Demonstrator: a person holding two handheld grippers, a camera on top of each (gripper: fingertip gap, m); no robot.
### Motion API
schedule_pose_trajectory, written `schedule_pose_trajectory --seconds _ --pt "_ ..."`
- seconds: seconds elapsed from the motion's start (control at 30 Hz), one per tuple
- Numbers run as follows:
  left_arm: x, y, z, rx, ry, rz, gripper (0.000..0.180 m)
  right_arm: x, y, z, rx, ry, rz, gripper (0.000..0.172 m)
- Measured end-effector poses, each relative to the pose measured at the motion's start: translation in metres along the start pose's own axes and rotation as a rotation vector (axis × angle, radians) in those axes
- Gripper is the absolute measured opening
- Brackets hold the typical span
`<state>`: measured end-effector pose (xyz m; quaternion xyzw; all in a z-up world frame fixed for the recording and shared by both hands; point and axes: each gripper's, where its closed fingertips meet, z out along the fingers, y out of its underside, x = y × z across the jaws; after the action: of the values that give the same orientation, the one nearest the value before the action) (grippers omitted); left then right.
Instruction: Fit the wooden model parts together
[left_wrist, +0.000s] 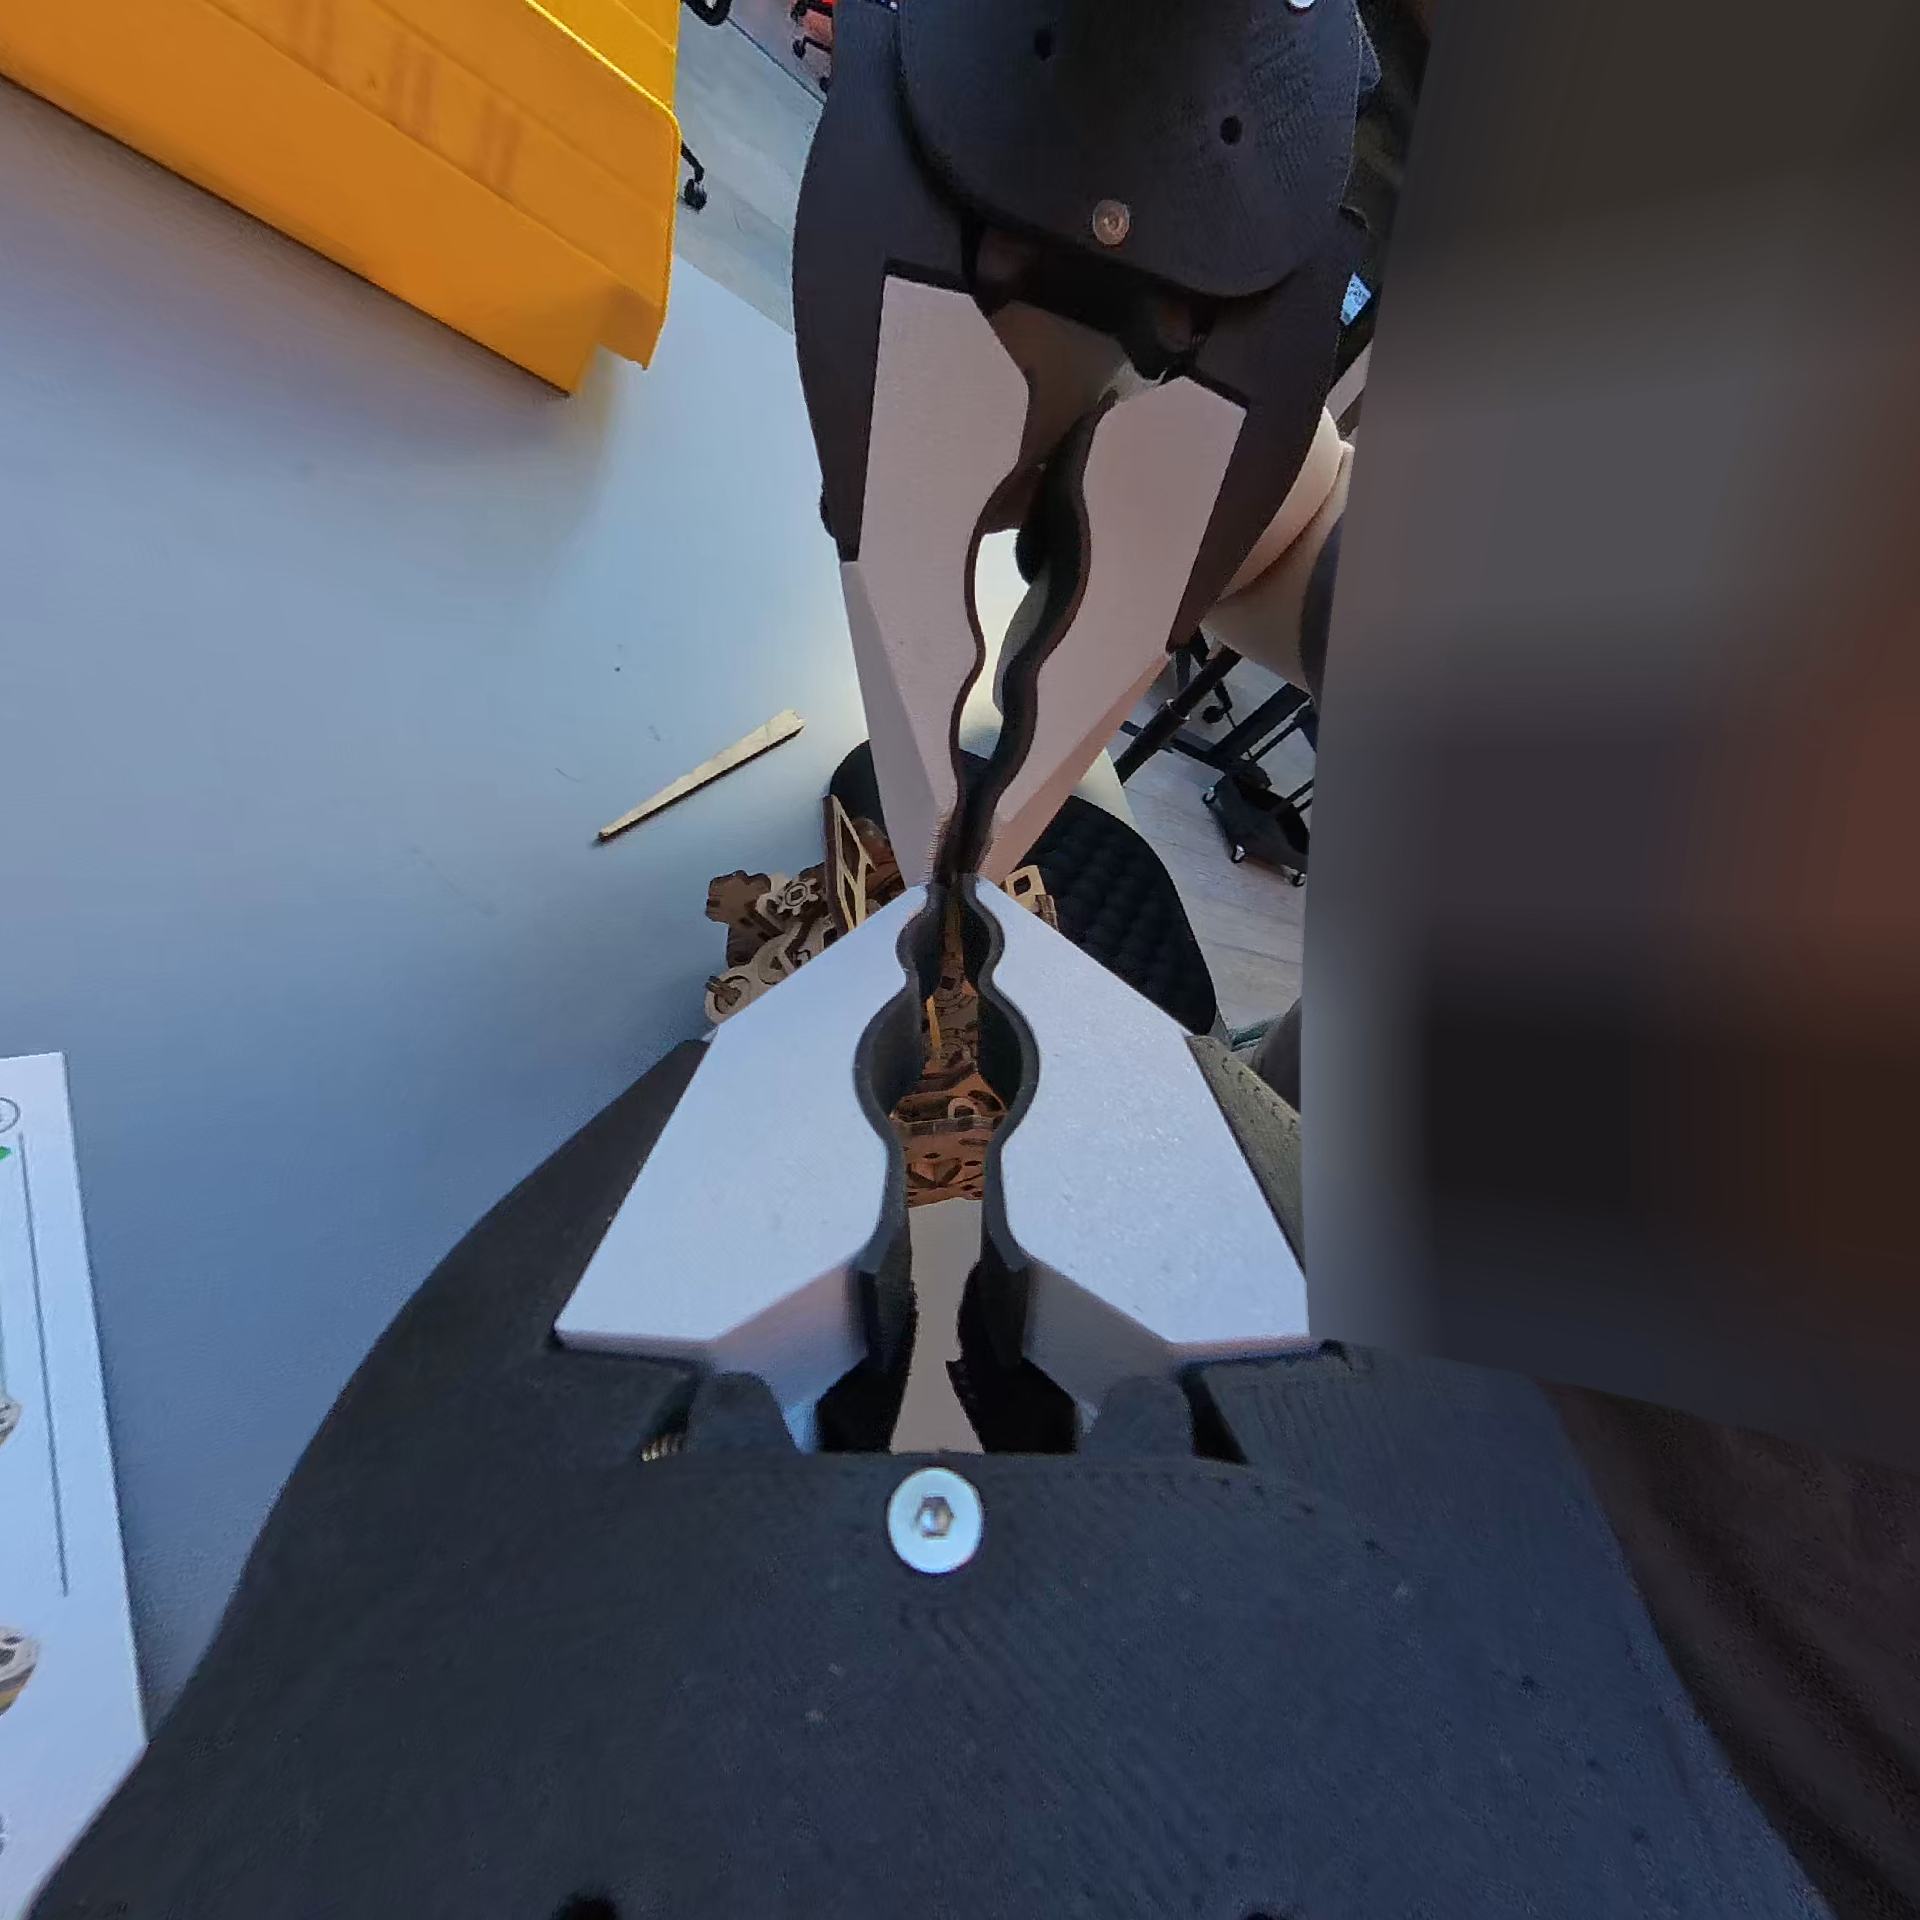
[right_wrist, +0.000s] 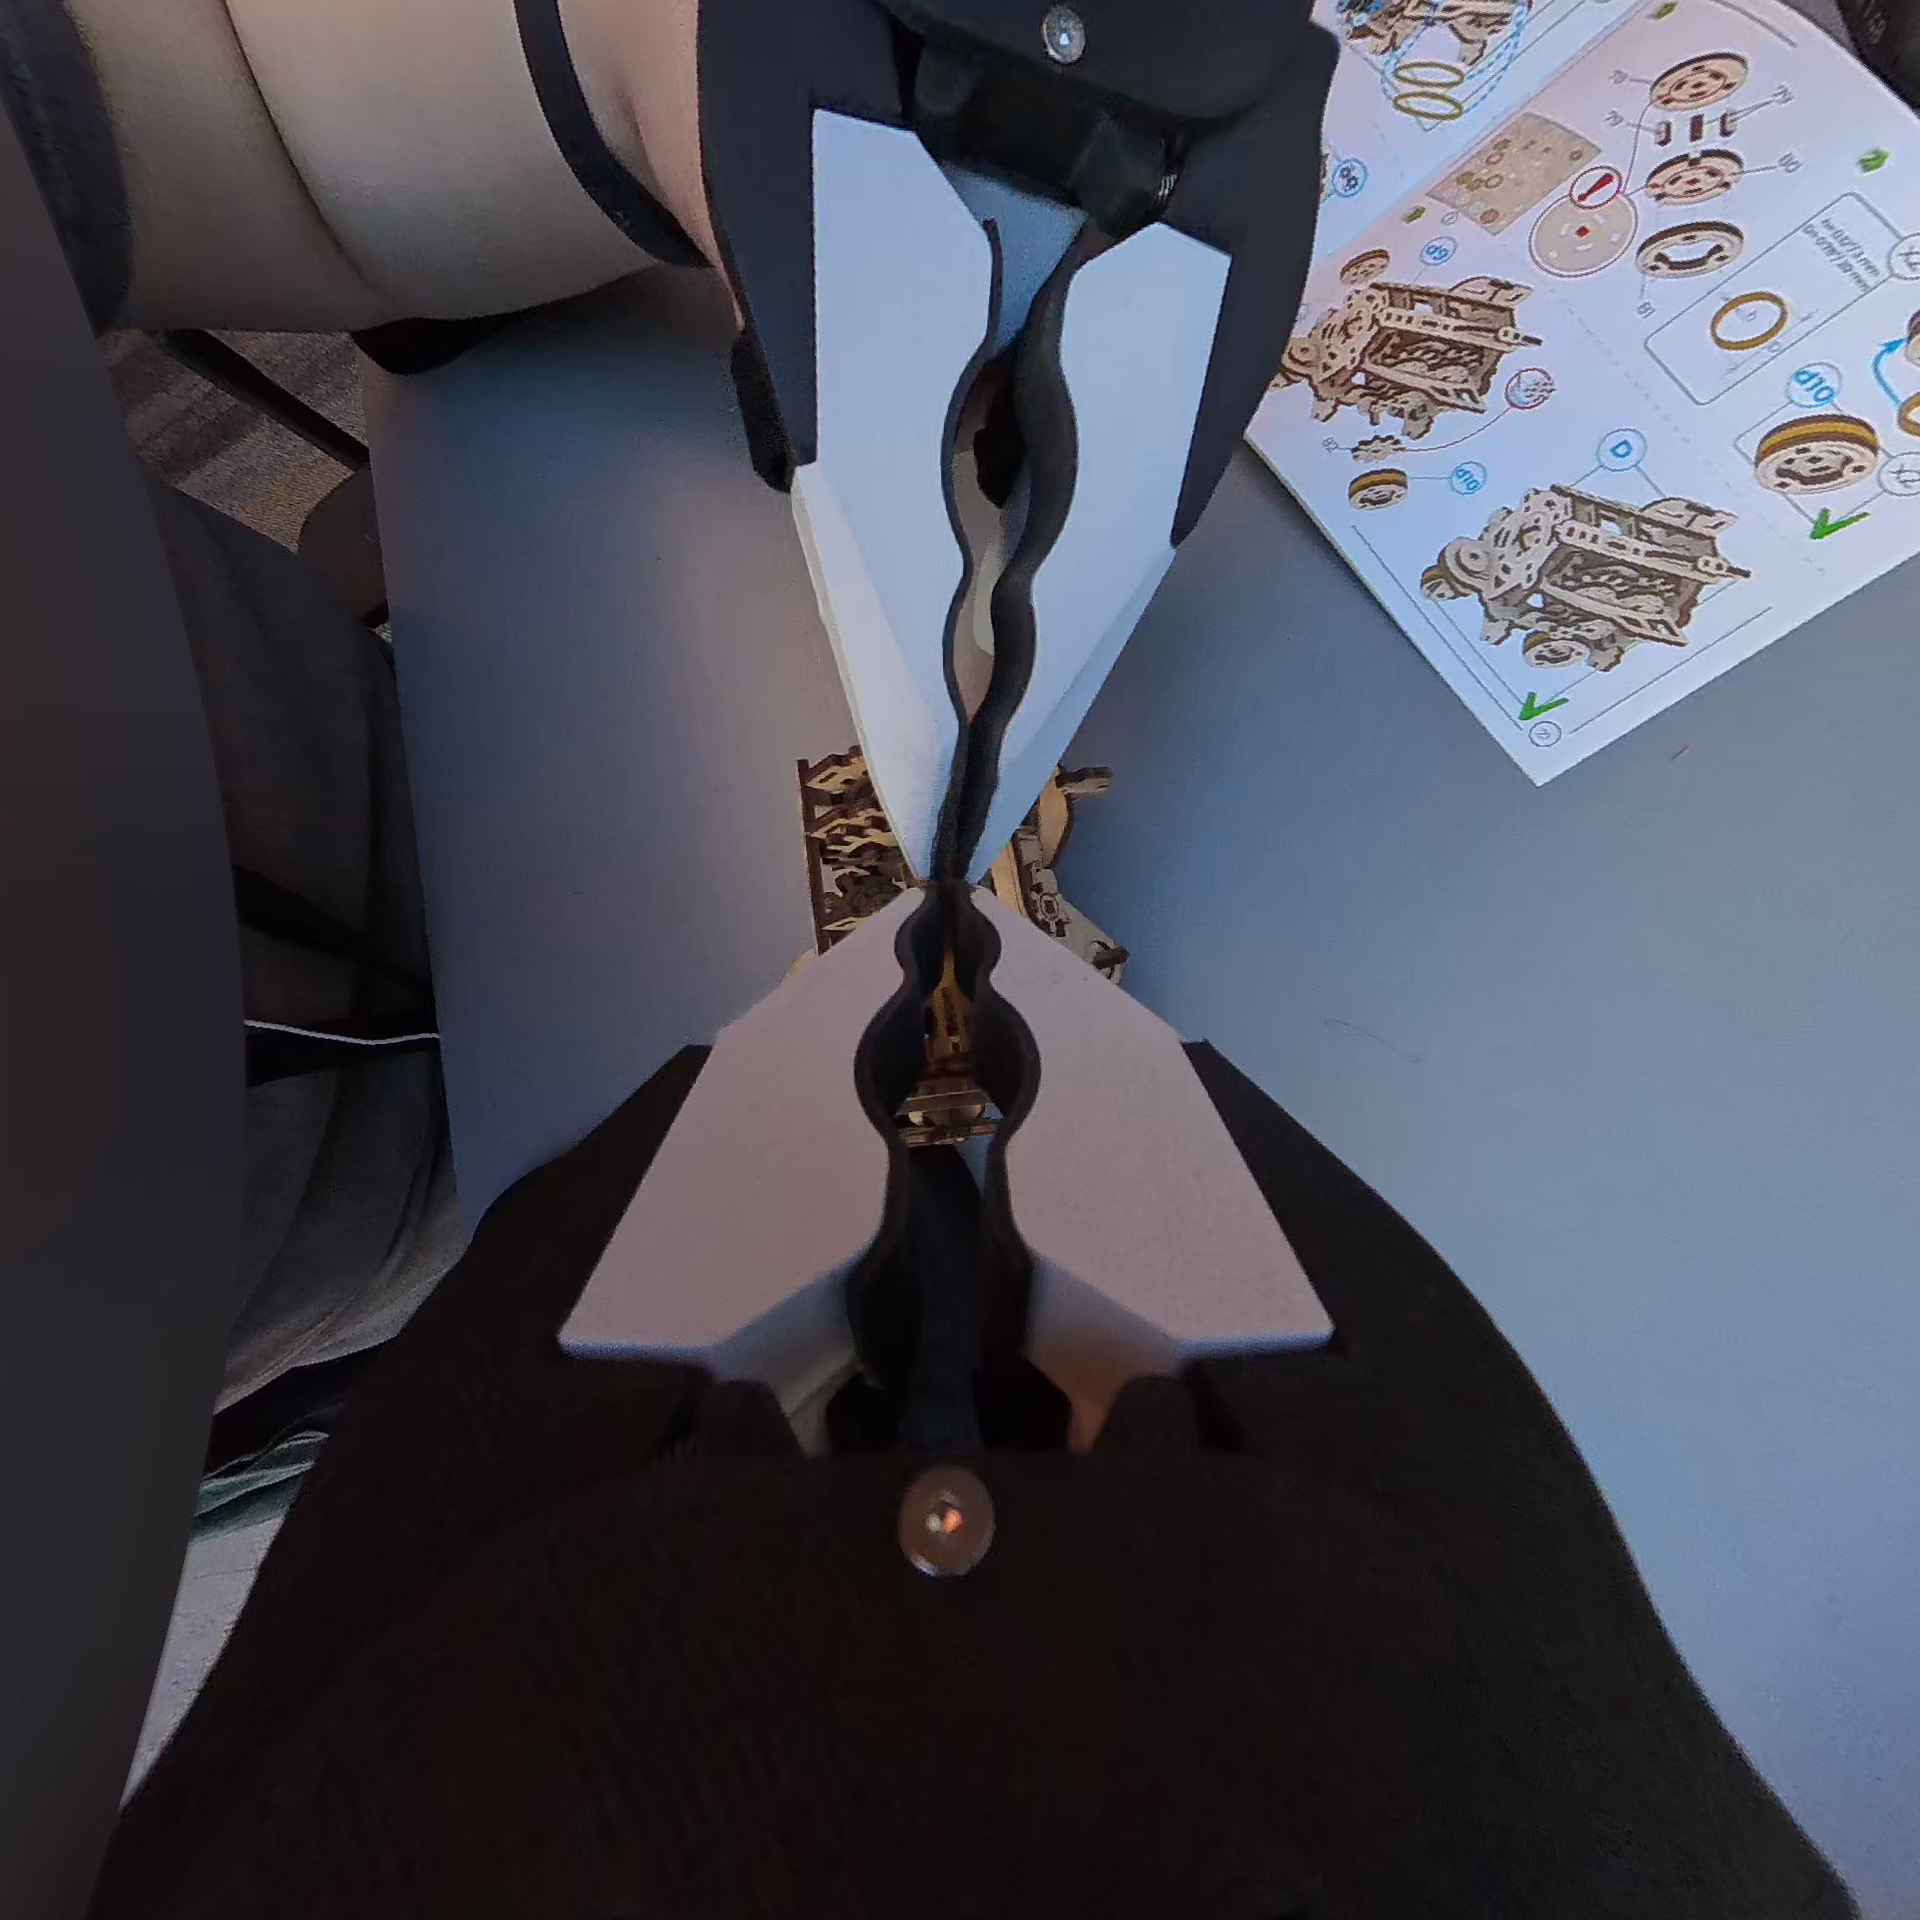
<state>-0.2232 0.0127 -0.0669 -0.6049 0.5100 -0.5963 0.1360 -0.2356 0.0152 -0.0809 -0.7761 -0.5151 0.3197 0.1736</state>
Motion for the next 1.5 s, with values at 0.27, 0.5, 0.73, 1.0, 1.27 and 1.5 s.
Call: schedule_pose_trajectory --seconds 0.27,0.5,0.73,1.0,1.27,1.5 --pt "-0.005 0.003 -0.001 -0.017 -0.023 -0.039 0.007 0.002 -0.001 -0.003 0.046 -0.010 0.034 0.000" --pt "-0.005 -0.002 -0.001 0.010 -0.015 -0.043 0.005 -0.001 -0.001 -0.004 0.057 -0.051 0.057 0.000" --pt "-0.003 -0.001 0.002 0.013 -0.015 0.007 0.000 -0.002 0.000 -0.005 0.068 -0.094 0.089 0.000" --pt "-0.004 -0.005 0.001 0.040 -0.018 -0.001 0.013 -0.004 0.001 -0.004 0.080 -0.132 0.113 0.000" --pt "0.000 -0.004 0.002 0.032 0.015 -0.028 0.000 -0.003 0.000 -0.005 0.081 -0.114 0.085 0.000" --pt "-0.010 -0.005 -0.001 0.064 -0.033 -0.134 0.000 0.004 -0.002 -0.004 0.154 -0.025 0.009 0.016"
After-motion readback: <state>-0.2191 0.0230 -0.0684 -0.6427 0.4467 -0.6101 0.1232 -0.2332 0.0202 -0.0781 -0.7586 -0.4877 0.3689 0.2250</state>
